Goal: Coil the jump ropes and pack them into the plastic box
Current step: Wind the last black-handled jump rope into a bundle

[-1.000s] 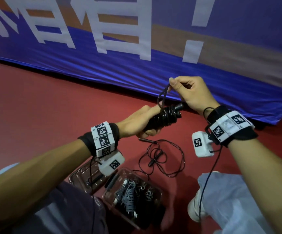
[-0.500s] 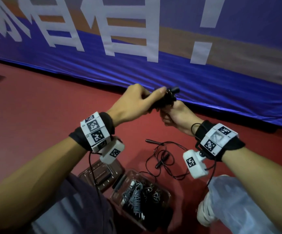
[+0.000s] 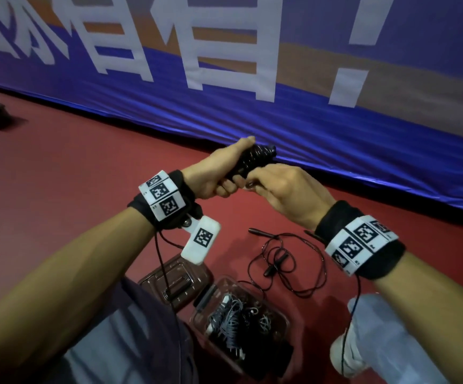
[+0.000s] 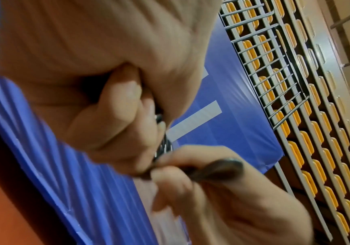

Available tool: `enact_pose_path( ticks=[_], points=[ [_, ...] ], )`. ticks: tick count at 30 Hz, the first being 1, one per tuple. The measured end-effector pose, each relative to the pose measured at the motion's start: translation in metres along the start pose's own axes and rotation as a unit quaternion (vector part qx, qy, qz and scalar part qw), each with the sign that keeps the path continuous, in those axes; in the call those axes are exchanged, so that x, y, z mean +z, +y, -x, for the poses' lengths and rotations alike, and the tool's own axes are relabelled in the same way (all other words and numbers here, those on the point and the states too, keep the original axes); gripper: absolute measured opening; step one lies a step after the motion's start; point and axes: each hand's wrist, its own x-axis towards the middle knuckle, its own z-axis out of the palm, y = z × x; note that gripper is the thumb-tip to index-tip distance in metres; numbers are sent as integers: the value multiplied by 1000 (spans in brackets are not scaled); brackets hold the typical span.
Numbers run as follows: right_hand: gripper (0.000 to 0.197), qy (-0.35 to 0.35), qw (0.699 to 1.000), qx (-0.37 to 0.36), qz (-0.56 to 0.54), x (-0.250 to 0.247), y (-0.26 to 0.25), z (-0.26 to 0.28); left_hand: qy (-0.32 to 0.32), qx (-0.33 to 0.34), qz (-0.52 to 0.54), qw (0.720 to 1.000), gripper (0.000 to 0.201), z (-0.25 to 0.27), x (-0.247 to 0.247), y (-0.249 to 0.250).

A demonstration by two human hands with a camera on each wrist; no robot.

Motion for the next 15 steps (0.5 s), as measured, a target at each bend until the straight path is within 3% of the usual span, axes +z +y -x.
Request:
enact_pose_path(
  ticks=[3, 5, 6, 7, 8, 10, 13, 15],
  points=[
    [29, -1, 986, -146, 86, -7, -11, -6, -105, -69, -115, 985, 73, 4, 3, -6],
    [35, 10, 966, -211, 150, -11, -25, -10, -157, -75, -185, 967, 38, 10, 3, -16],
    [33, 13, 963, -217, 157, -11, -30, -8, -153, -82, -206, 963, 25, 10, 3, -22],
    [29, 10, 968, -208, 142, -10, -35, -6, -142, -92, -210, 963, 21, 12, 3, -25],
    [25, 2, 975, -191, 111, -7, -39, -4, -154, -109, -200, 961, 34, 12, 3, -29],
    [25, -7, 991, -125, 46, -5, -42, 2, -236, -141, -184, 944, 54, 17, 10, -24],
    [28, -21, 999, -36, 1, -2, -44, 6, -269, -149, -148, 940, 26, 26, 18, -11],
    [26, -22, 999, -20, 11, 1, -45, 10, -251, -136, -129, 950, 26, 25, 20, -17]
  ],
)
